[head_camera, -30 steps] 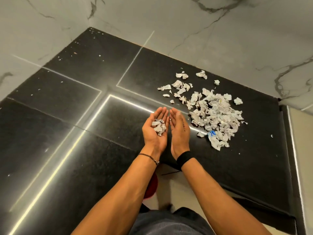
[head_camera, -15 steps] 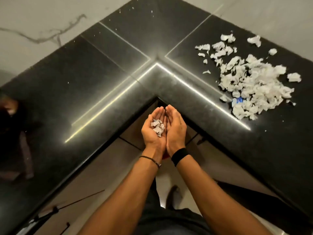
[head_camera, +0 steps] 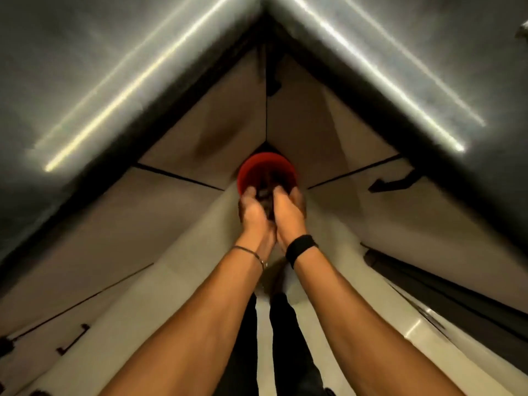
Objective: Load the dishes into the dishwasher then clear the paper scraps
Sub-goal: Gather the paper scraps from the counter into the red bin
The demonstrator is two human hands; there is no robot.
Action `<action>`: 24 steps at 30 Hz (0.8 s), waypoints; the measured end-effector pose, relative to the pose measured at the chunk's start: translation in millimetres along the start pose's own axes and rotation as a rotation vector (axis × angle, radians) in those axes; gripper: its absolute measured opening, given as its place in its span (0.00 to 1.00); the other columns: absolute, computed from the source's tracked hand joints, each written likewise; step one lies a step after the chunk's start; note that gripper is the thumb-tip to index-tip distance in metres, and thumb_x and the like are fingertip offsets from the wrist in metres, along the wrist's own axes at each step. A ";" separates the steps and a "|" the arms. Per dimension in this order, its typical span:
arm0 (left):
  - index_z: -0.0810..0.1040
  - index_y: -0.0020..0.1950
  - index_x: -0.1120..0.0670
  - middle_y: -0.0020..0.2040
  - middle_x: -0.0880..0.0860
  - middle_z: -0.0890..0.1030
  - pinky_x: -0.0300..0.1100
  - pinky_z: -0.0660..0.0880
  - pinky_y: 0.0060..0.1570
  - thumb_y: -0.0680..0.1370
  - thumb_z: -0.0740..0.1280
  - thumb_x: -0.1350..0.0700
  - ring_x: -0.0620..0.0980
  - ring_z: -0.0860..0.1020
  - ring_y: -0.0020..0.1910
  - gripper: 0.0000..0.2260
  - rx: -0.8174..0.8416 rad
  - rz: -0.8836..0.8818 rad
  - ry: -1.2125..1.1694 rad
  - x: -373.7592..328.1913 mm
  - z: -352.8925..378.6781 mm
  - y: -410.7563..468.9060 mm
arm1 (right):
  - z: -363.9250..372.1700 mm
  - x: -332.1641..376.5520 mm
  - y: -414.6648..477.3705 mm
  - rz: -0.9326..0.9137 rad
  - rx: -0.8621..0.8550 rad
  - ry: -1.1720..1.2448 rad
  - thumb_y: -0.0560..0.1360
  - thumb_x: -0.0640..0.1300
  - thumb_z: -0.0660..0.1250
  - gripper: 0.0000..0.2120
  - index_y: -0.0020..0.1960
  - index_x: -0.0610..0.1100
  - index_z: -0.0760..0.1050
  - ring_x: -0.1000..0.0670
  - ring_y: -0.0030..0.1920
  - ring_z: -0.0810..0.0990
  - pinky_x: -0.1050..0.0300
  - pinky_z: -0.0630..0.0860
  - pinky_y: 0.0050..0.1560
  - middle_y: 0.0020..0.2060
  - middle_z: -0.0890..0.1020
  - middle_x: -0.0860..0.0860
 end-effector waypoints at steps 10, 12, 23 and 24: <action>0.79 0.60 0.54 0.44 0.50 0.86 0.40 0.79 0.43 0.87 0.54 0.50 0.48 0.83 0.45 0.16 0.217 0.145 0.391 3.3 -19.9 161.4 | 22.0 -81.0 135.7 -0.020 0.017 0.095 0.83 0.45 0.62 0.16 0.68 0.44 0.76 0.45 0.62 0.80 0.43 0.75 0.68 0.61 0.83 0.46; 0.78 0.55 0.51 0.40 0.45 0.86 0.37 0.79 0.40 0.87 0.53 0.50 0.44 0.84 0.43 0.14 0.210 0.163 0.413 -0.8 -24.5 162.6 | 18.5 -91.1 141.5 -0.041 0.025 0.078 0.83 0.48 0.62 0.17 0.70 0.47 0.75 0.47 0.64 0.79 0.43 0.73 0.70 0.63 0.82 0.48; 0.79 0.62 0.53 0.57 0.53 0.83 0.47 0.78 0.57 0.85 0.59 0.58 0.53 0.81 0.59 0.11 0.146 0.189 0.469 -32.4 -23.0 33.4 | -15.1 -22.3 35.3 -0.105 0.000 -0.074 0.81 0.44 0.64 0.14 0.65 0.46 0.77 0.46 0.62 0.80 0.42 0.74 0.69 0.61 0.82 0.48; 0.77 0.66 0.55 0.61 0.56 0.82 0.48 0.79 0.58 0.85 0.60 0.58 0.55 0.80 0.62 0.11 0.153 0.203 0.466 -35.4 -21.5 11.6 | -19.4 -7.9 15.4 -0.126 0.009 -0.086 0.81 0.45 0.64 0.16 0.68 0.45 0.75 0.47 0.64 0.79 0.45 0.74 0.69 0.64 0.80 0.48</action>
Point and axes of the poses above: each hand's wrist, its own y-axis towards the middle knuckle, its own z-axis out of the palm, x = y × z, the point moved 3 cm from there along y, towards the middle knuckle
